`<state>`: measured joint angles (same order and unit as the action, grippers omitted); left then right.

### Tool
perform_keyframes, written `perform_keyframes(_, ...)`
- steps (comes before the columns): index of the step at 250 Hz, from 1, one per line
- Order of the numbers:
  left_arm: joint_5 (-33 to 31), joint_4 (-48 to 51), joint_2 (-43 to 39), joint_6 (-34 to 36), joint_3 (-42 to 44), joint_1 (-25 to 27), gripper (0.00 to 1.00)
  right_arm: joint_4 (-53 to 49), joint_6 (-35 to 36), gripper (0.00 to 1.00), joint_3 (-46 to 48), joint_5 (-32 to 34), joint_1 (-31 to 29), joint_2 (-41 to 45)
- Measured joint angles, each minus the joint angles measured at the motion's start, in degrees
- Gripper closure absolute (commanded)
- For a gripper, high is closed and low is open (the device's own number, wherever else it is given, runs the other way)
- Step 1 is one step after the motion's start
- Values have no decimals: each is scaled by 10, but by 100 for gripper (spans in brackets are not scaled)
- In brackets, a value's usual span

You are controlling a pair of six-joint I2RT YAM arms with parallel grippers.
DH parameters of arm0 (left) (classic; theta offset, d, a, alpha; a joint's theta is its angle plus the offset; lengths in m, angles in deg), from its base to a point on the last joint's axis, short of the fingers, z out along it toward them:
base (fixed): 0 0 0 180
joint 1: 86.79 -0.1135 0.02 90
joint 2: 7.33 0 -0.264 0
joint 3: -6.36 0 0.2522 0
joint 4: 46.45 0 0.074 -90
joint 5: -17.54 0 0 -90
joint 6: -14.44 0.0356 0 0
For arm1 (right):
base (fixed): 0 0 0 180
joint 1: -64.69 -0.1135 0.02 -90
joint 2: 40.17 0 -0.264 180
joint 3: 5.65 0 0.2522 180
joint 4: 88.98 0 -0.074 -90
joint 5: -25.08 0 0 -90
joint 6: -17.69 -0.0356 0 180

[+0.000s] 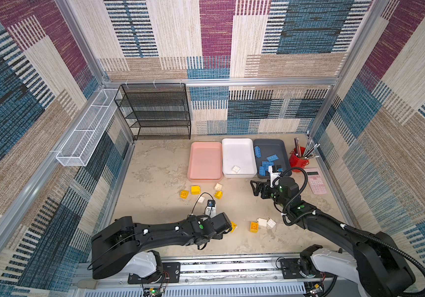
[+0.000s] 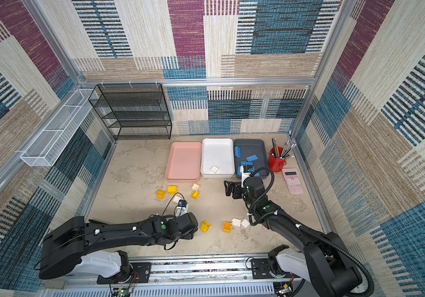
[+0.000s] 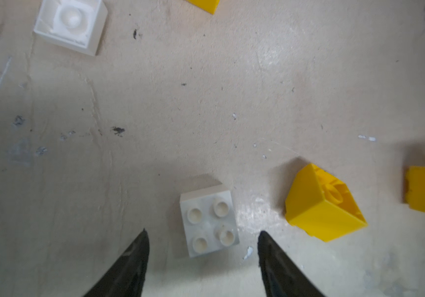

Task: Sort the legos into containers by color
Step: 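Withdraw the right gripper while the left gripper grasps another white 2x2 brick, then carry the white brick with the left gripper into the white tray and release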

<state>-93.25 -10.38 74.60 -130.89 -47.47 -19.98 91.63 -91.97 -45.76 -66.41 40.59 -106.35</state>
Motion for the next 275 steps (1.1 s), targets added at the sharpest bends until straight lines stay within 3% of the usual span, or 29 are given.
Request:
perform_keyframes(39,0,-1,32,0,-15,0,43,9,0,1,9,-1,0,2)
perform_keyframes(74,0,-2,49,0,-24,-3,59,14,0,1,12,-4,0,1)
perform_keyframes(108,0,-2,50,0,-25,-3,67,21,0,1,14,-5,0,0)
perform_keyframes(182,6,-4,26,15,-27,-15,69,29,-3,1,19,-16,0,-2)
perform_keyframes(234,30,-7,6,63,-75,-62,69,42,-13,1,28,-30,0,-17)
perform_keyframes(275,60,-20,41,114,-139,-112,69,55,-20,1,33,-42,0,-23)
